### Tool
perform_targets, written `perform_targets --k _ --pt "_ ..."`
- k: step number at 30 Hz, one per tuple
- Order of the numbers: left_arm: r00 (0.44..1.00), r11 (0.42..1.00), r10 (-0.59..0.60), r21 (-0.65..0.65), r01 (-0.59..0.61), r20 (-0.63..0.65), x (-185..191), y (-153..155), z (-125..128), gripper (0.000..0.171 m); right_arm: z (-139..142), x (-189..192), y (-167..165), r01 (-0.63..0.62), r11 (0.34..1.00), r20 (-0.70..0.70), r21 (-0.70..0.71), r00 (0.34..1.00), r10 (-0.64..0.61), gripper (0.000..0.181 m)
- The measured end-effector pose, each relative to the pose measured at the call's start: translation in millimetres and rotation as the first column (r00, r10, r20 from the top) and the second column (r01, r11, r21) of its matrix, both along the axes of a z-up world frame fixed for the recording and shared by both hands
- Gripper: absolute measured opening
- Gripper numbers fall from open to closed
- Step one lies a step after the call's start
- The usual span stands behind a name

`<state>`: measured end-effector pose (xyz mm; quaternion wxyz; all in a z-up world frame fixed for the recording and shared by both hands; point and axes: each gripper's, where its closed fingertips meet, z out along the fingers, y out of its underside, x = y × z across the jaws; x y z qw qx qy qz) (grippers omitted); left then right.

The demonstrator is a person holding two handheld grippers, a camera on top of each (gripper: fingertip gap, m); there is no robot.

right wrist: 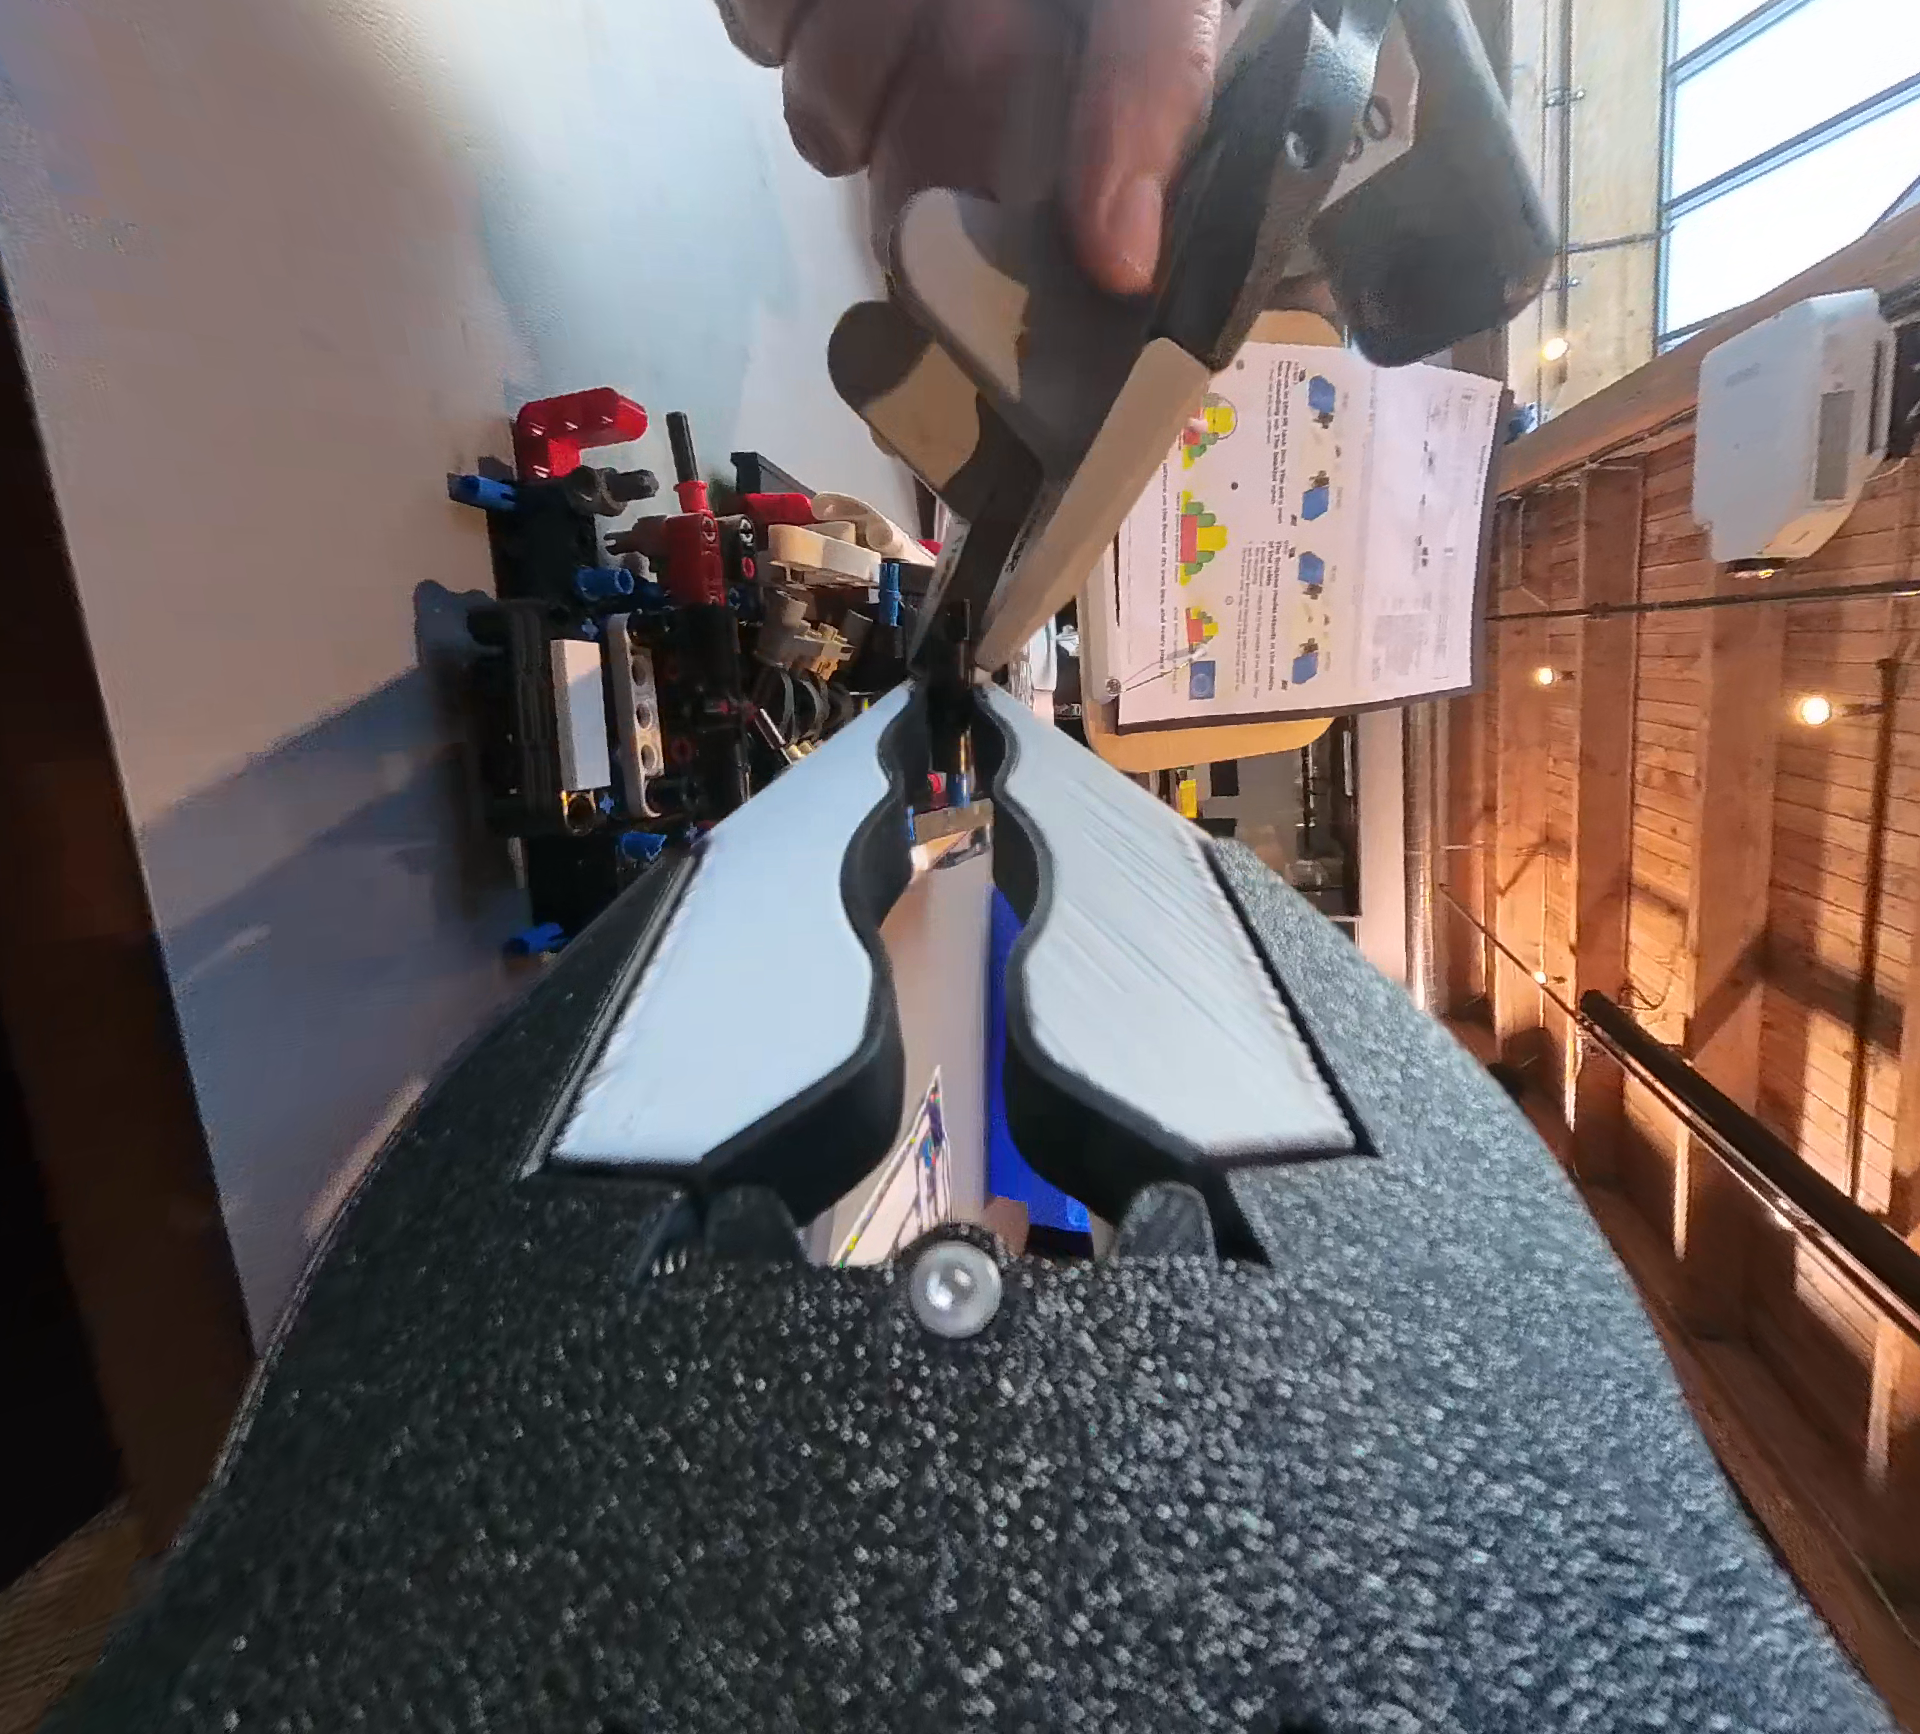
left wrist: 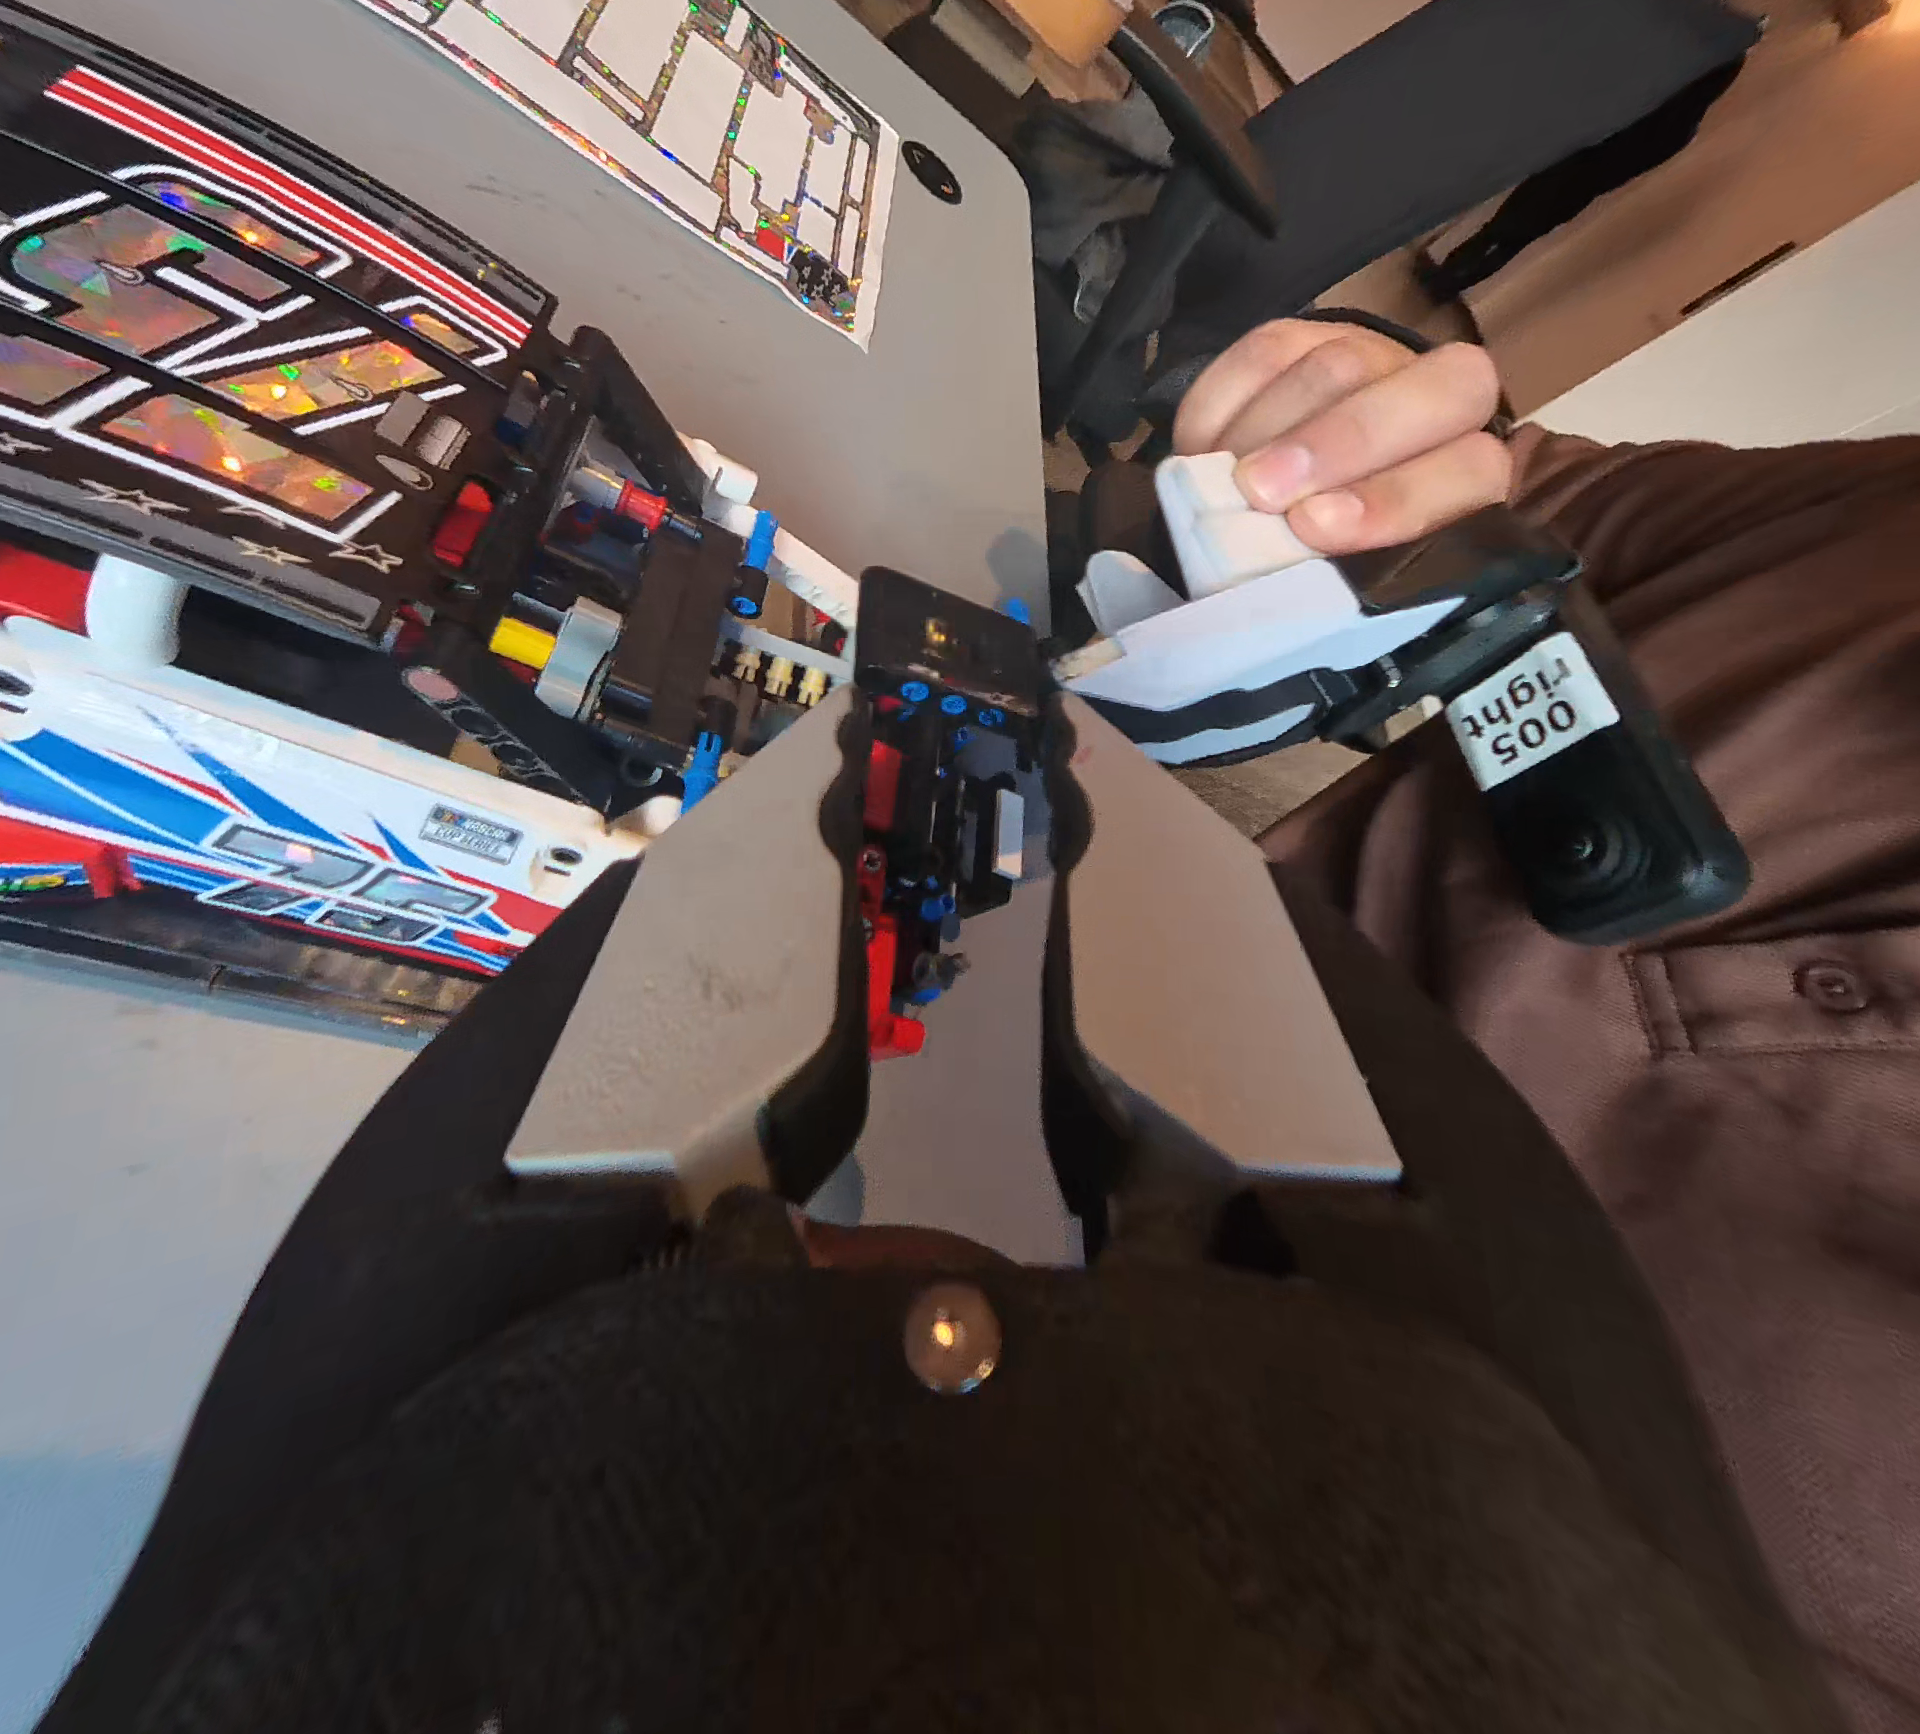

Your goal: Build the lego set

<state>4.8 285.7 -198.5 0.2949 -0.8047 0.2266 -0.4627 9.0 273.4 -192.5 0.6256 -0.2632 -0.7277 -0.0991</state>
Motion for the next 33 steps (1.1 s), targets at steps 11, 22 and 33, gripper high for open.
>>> perform_targets --k 11,22,33 --pt "0.996 0.995 0.080 0.070 -0.078 -0.030 -9.4 15.8 -8.8 0.000 -23.0 -4.1 15.0 -0.011 1.000 0.083 0.010 0.996 0.011 0.008" --pt "0.966 0.988 -0.037 -0.138 0.074 0.256 -3.8 -13.6 13.7 0.025 5.2 -5.6 -18.3 -0.200 0.953 0.002 0.228 0.979 0.205 0.007" --pt "0.961 0.997 -0.004 -0.075 0.026 0.275 3.1 3.9 16.5 0.004 4.0 -2.6 -23.3 -0.286 0.955 -0.111 -0.084 0.955 0.276 0.009"
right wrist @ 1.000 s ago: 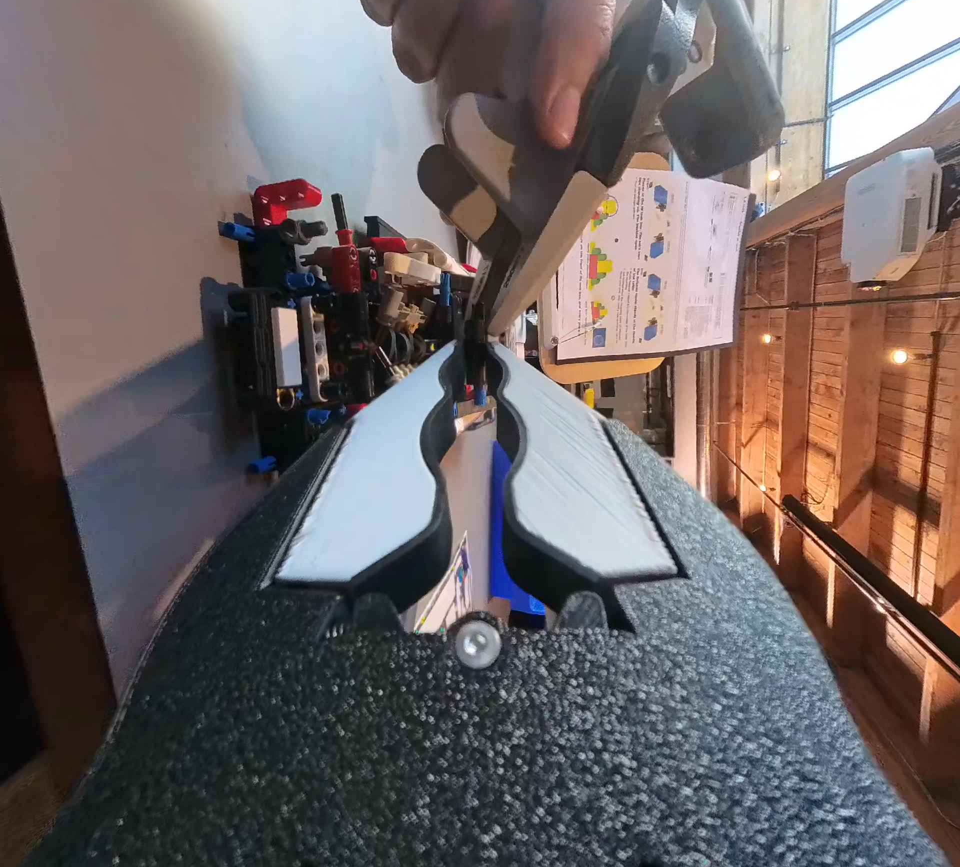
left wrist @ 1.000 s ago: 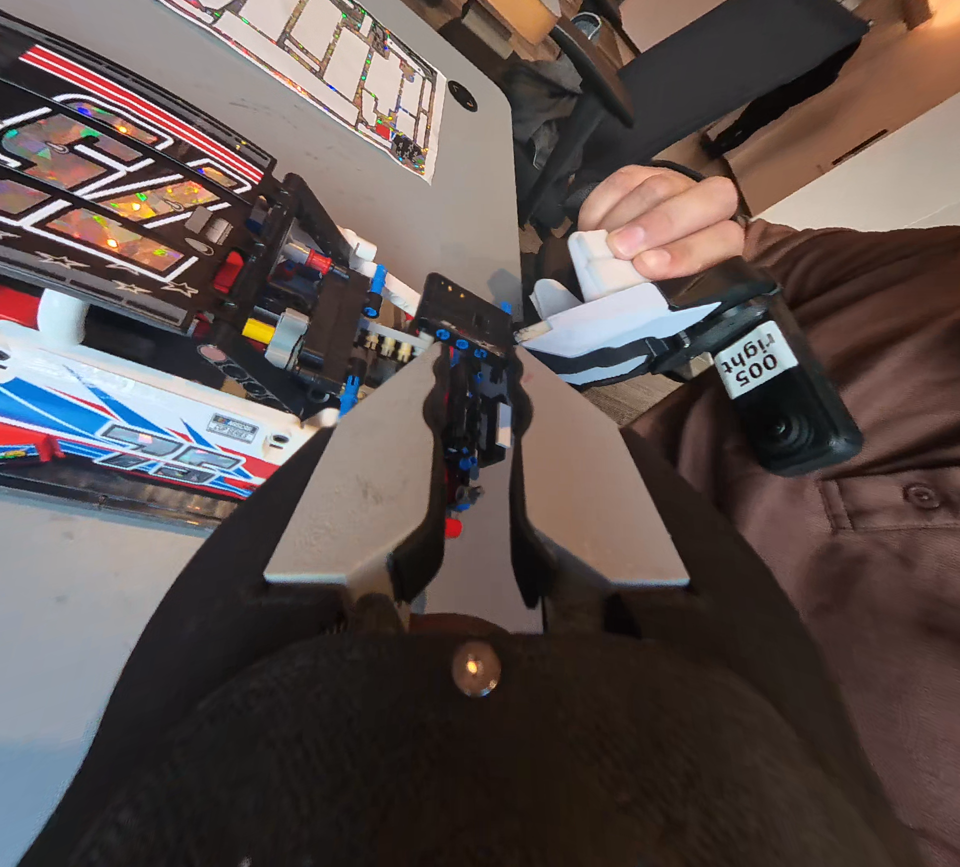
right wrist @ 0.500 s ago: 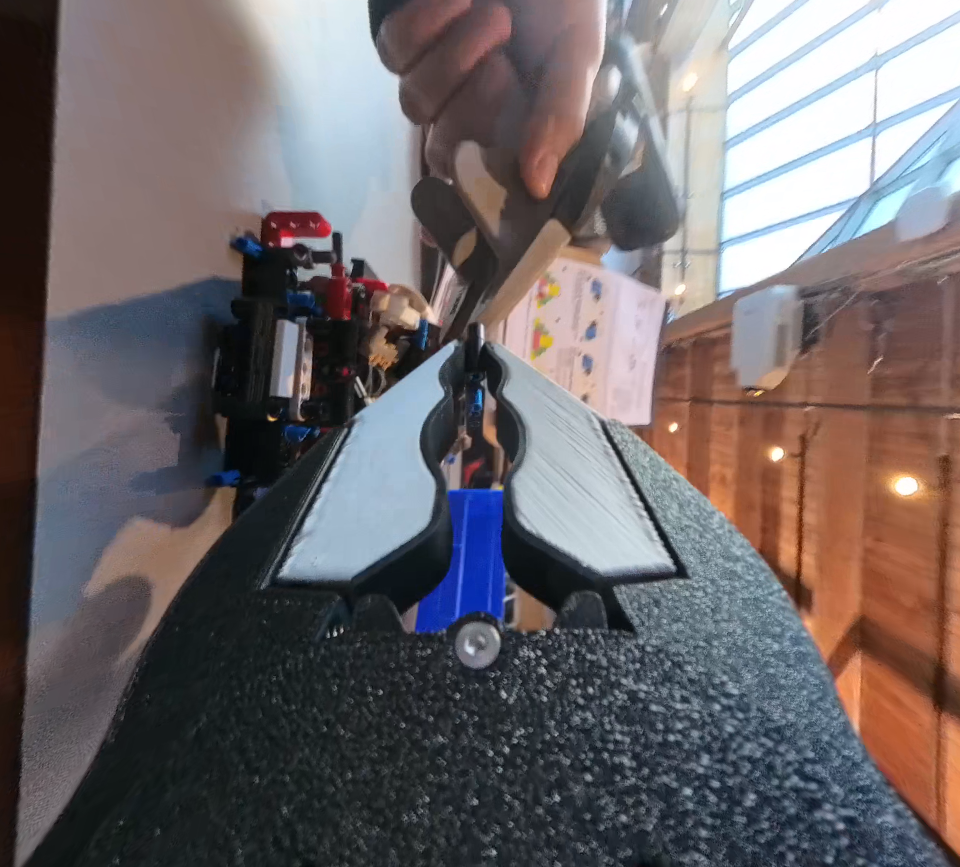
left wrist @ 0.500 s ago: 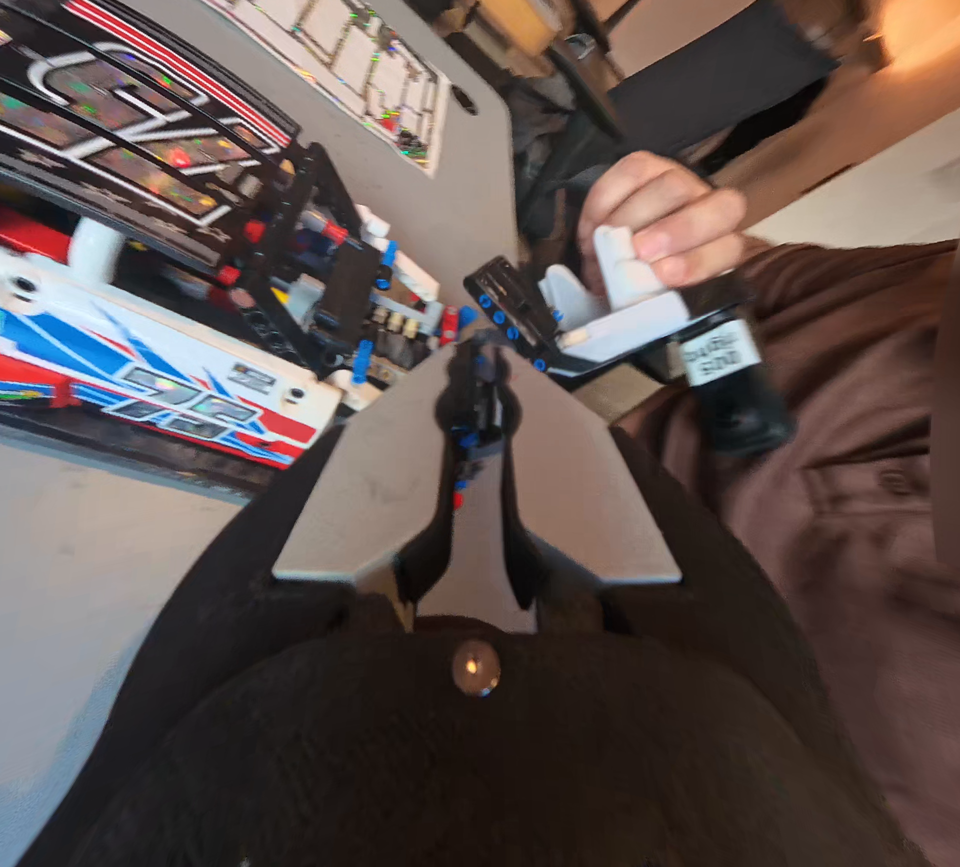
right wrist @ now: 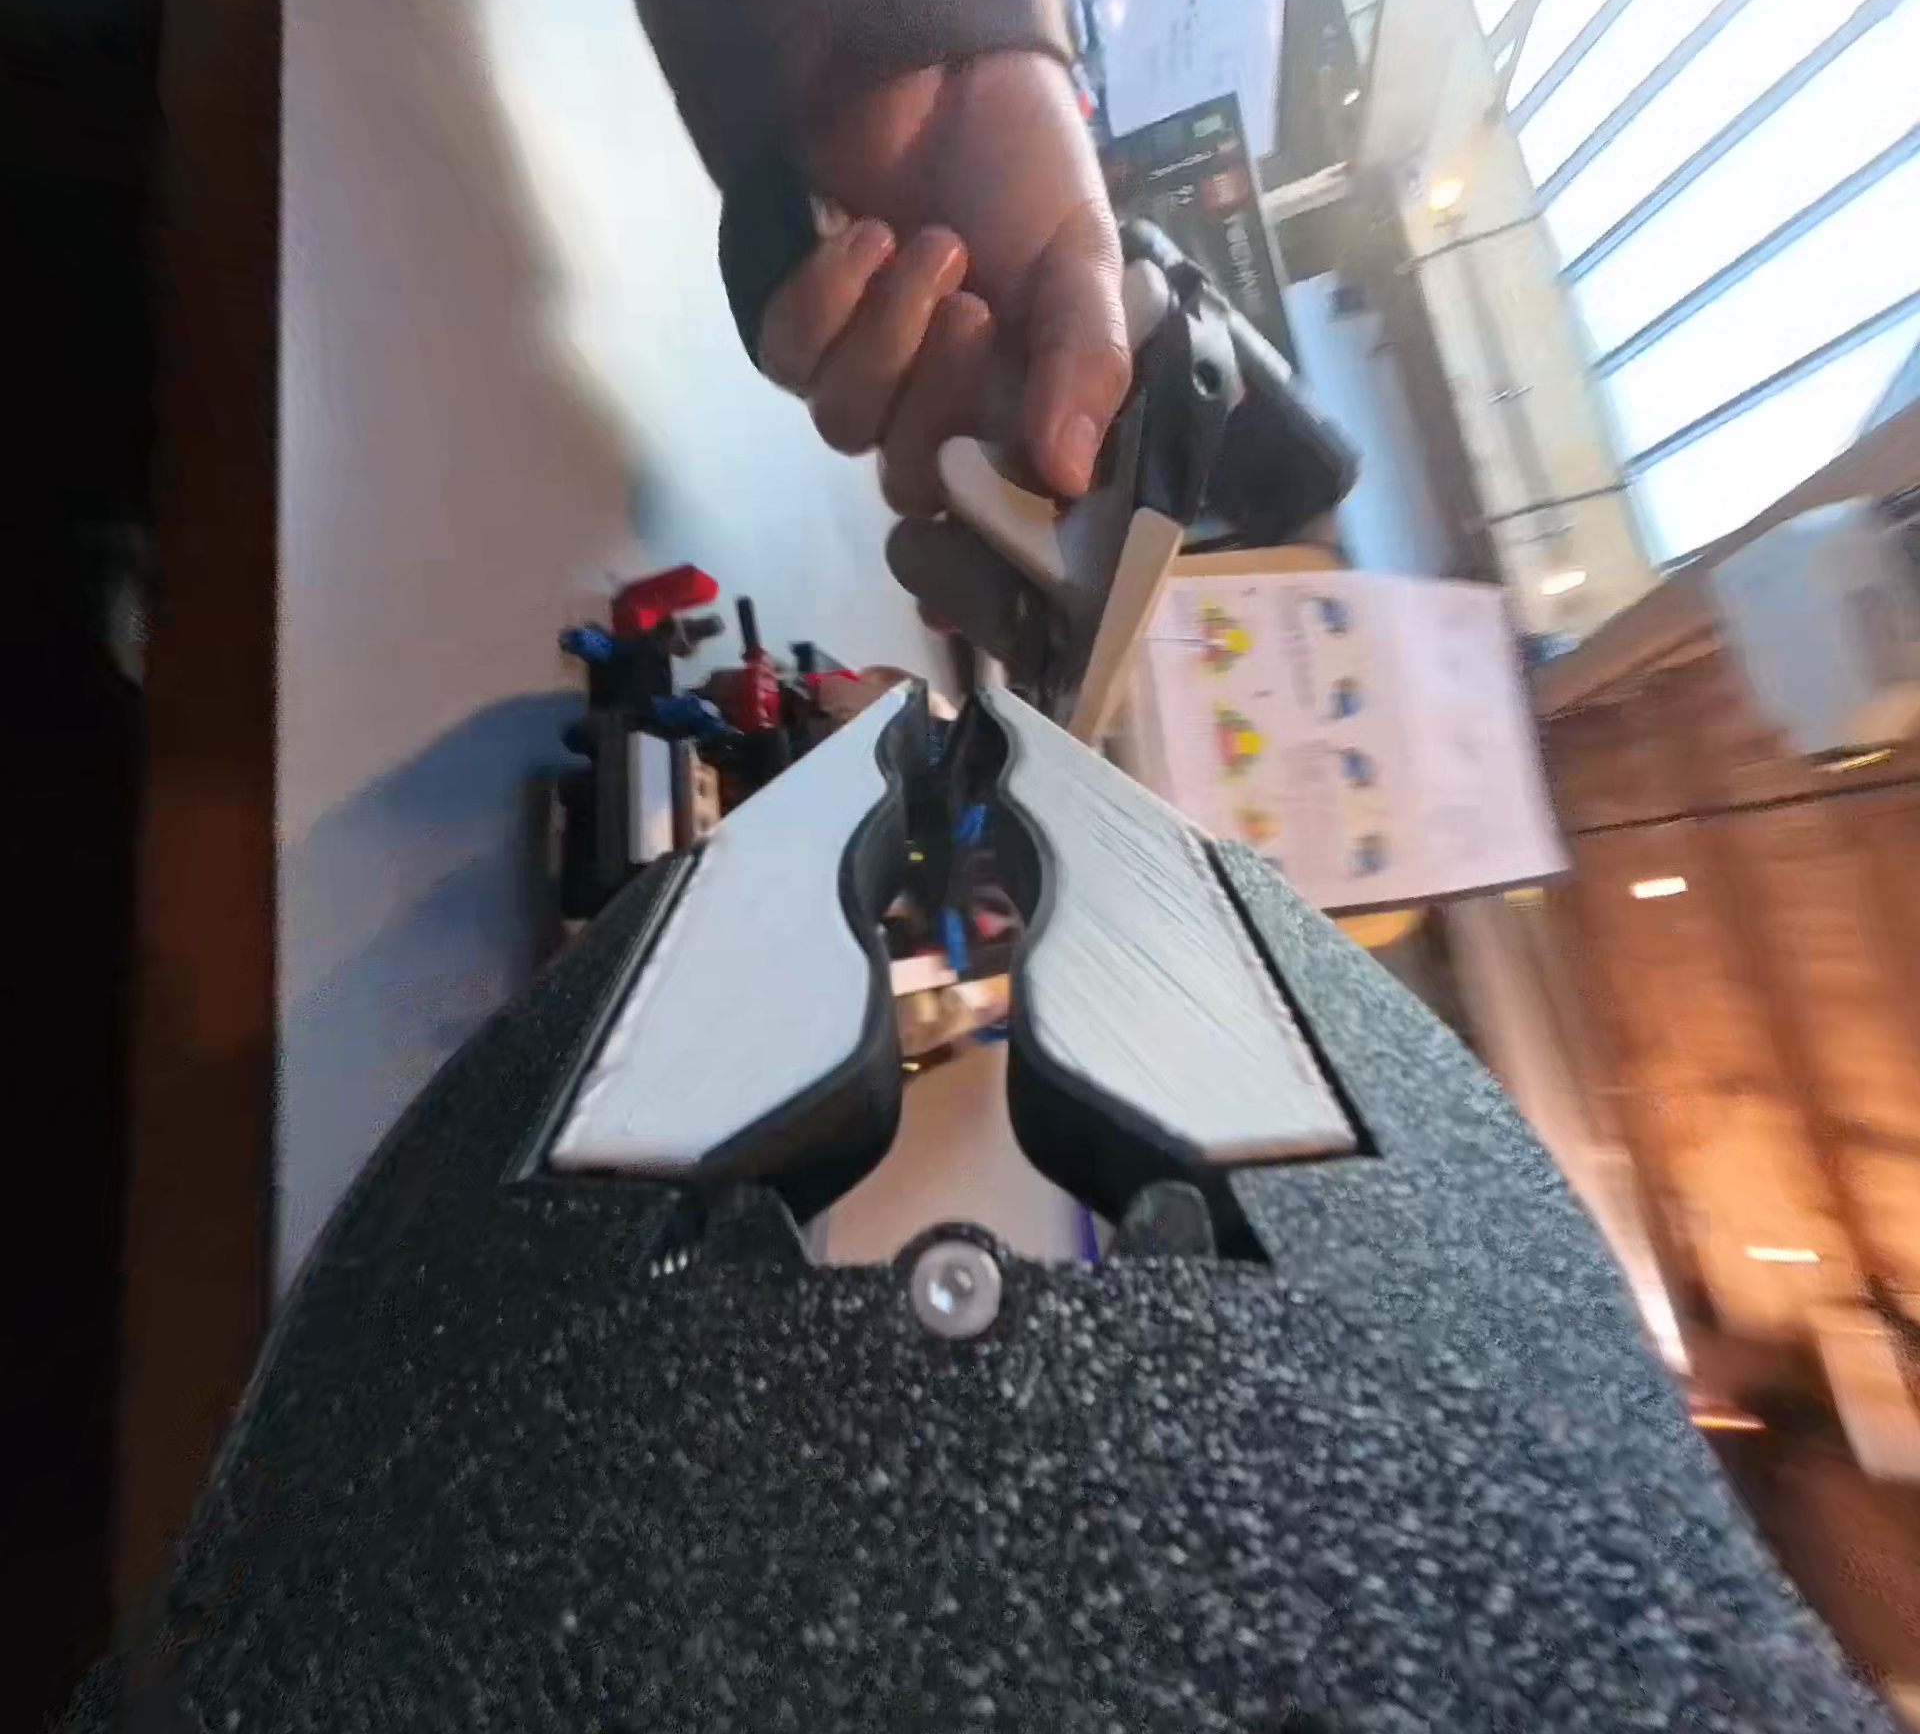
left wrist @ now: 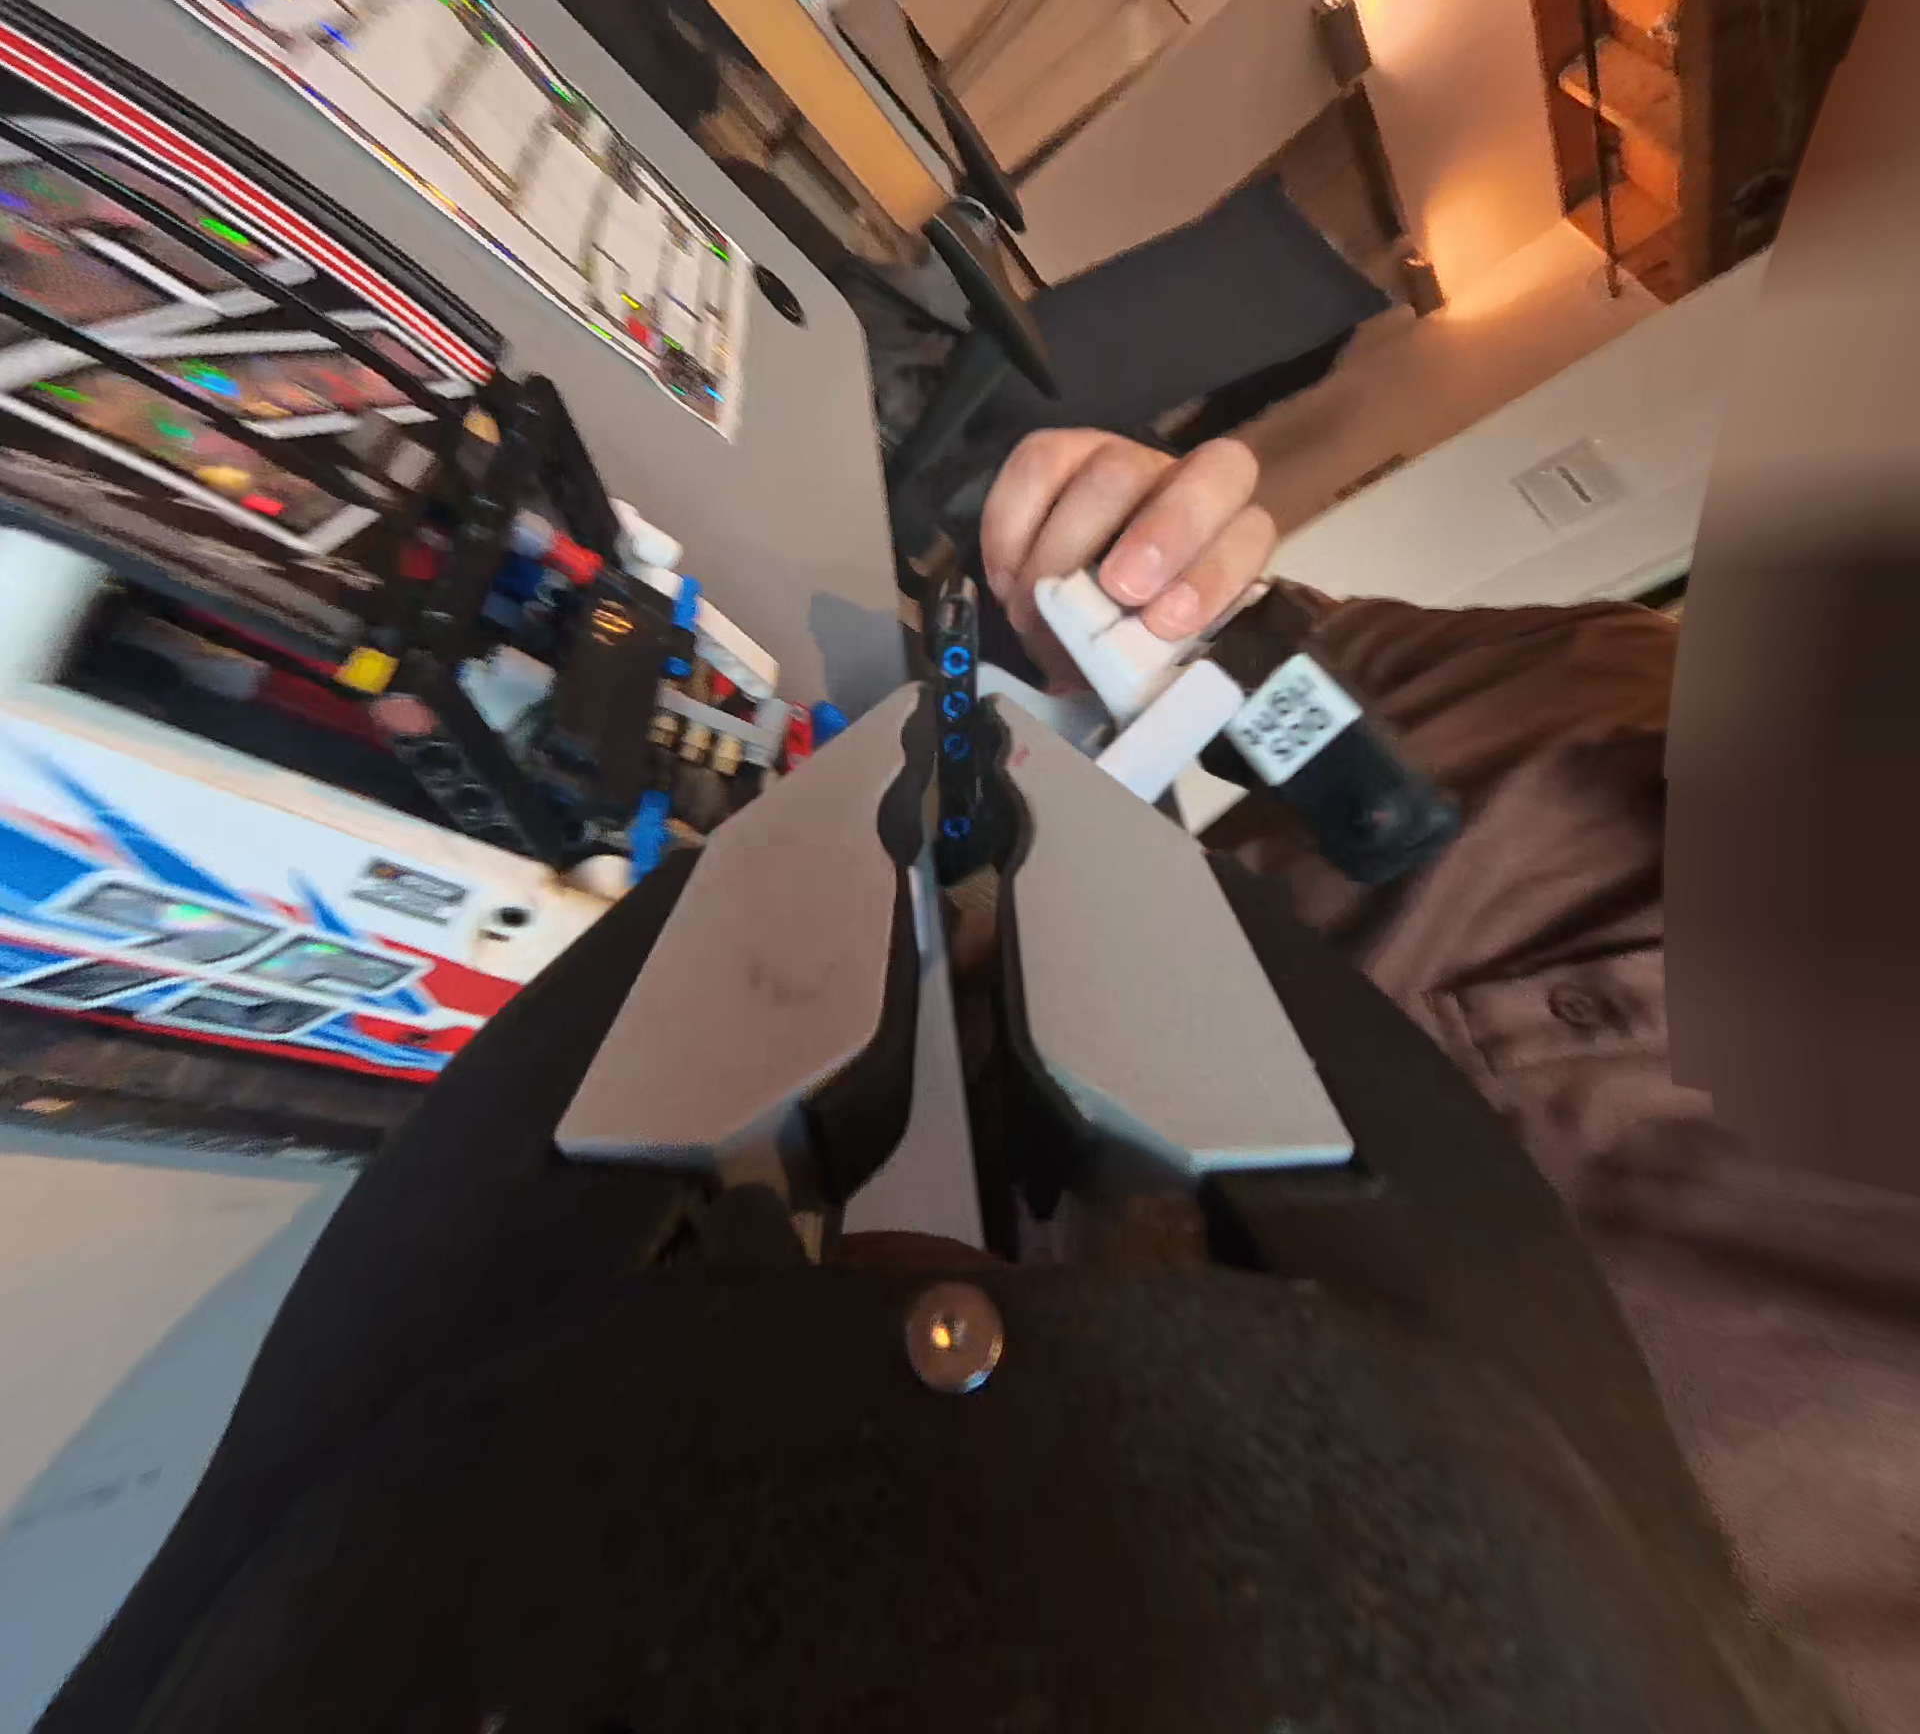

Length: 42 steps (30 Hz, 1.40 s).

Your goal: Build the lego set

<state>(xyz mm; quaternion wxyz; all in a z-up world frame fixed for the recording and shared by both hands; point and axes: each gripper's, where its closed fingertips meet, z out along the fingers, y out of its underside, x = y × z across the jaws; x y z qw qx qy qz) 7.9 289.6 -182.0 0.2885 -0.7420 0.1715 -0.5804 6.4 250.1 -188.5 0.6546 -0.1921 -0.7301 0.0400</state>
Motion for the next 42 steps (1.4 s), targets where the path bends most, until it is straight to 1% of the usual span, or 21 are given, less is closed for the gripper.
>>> perform_targets --k 2,4,6,7,8,9,11,13,15,20,22,23,25,29,31,32,34,36,38,40,42 --pt "0.994 0.995 0.099 0.031 -0.097 -0.042 -9.9 13.1 -4.4 0.005 3.0 3.9 10.9 0.005 0.968 -0.013 -0.251 1.000 -0.009 0.011" --pt "0.977 0.979 0.198 0.073 -0.193 -0.083 -17.8 21.6 -9.9 0.005 10.1 8.3 31.7 0.049 0.882 -0.022 -0.469 0.997 -0.067 0.019" --pt "0.966 0.967 0.249 0.080 -0.243 -0.077 -17.3 21.0 -11.7 0.004 10.2 9.3 49.0 0.103 0.766 0.016 -0.634 0.993 -0.121 0.048" --pt "0.961 0.961 0.268 0.083 -0.262 -0.068 -15.7 20.1 -11.9 0.005 7.9 8.3 53.5 0.129 0.725 0.045 -0.677 0.990 -0.135 0.056" --pt "0.957 0.956 0.285 0.087 -0.280 -0.060 -13.8 19.3 -12.2 0.005 5.0 6.6 55.6 0.151 0.708 0.071 -0.689 0.987 -0.142 0.059" --pt "0.955 0.954 0.292 0.088 -0.287 -0.049 -11.1 17.9 -12.1 0.005 2.3 4.4 55.8 0.166 0.716 0.089 -0.679 0.986 -0.144 0.060" --pt "0.956 0.954 0.292 0.083 -0.289 -0.034 -5.8 15.1 -13.6 0.005 -2.3 -0.8 54.1 0.182 0.765 0.114 -0.618 0.983 -0.142 0.058" --pt "0.952 0.951 0.301 0.096 -0.295 -0.057 -5.3 15.3 -20.0 0.005 -6.9 -4.9 53.0 0.191 0.810 0.138 -0.555 0.981 -0.137 0.038" --pt "0.947 0.946 0.314 0.109 -0.306 -0.072 -7.9 16.4 -24.1 0.005 -12.8 -7.7 51.2 0.194 0.827 0.168 -0.528 0.978 -0.122 0.029" --pt "0.935 0.929 0.346 0.168 -0.329 -0.081 -12.5 18.5 -23.5 0.005 -18.1 -10.6 51.8 0.211 0.868 0.202 -0.449 0.971 -0.132 0.036" --pt "0.932 0.926 0.347 0.193 -0.324 -0.102 -10.9 18.5 -24.2 0.005 -17.9 -8.5 52.7 0.213 0.854 0.210 -0.475 0.970 -0.125 0.033" --pt "0.932 0.926 0.345 0.204 -0.318 -0.110 -9.9 18.2 -24.4 0.005 -16.4 -7.1 53.8 0.210 0.826 0.206 -0.523 0.972 -0.116 0.030" --pt "0.933 0.923 0.343 0.228 -0.312 -0.111 -8.4 17.5 -22.5 0.005 -10.2 -3.5 60.0 0.201 0.734 0.184 -0.649 0.977 -0.104 0.019" --pt "0.935 0.914 0.343 0.261 -0.311 -0.088 -8.1 15.7 -16.8 0.005 -4.7 1.8 70.7 0.176 0.478 0.173 -0.861 0.984 -0.052 0.027" --pt "0.937 0.917 0.339 0.253 -0.310 -0.080 -7.5 14.9 -16.7 0.005 -1.6 0.6 67.5 0.135 0.357 0.150 -0.924 0.989 0.013 0.023" --pt "0.939 0.918 0.336 0.247 -0.309 -0.077 -7.1 14.8 -16.8 0.005 -0.9 -0.1 65.0 0.122 0.308 0.144 -0.944 0.988 0.051 0.014" --pt "0.937 0.921 0.340 0.233 -0.313 -0.081 -8.2 15.9 -18.4 0.005 -1.7 -2.2 63.6 0.126 0.231 0.152 -0.965 0.983 0.100 0.014" --pt "0.936 0.924 0.343 0.210 -0.320 -0.081 -9.9 17.0 -20.2 0.005 -3.7 -4.7 65.8 0.142 0.207 0.170 -0.968 0.978 0.122 0.014" --pt "0.936 0.928 0.342 0.189 -0.322 -0.084 -10.9 17.6 -22.5 0.005 -7.3 -7.7 70.4 0.164 0.219 0.193 -0.962 0.974 0.118 0.012" --pt "0.939 0.933 0.332 0.180 -0.312 -0.092 -9.6 16.8 -24.2 0.005 -12.0 -10.8 73.6 0.189 0.234 0.220 -0.954 0.969 0.114 0.022" --pt "0.934 0.931 0.340 0.178 -0.319 -0.108 -9.9 18.0 -26.5 0.005 -14.1 -11.7 71.5 0.196 0.241 0.233 -0.951 0.963 0.137 0.014"
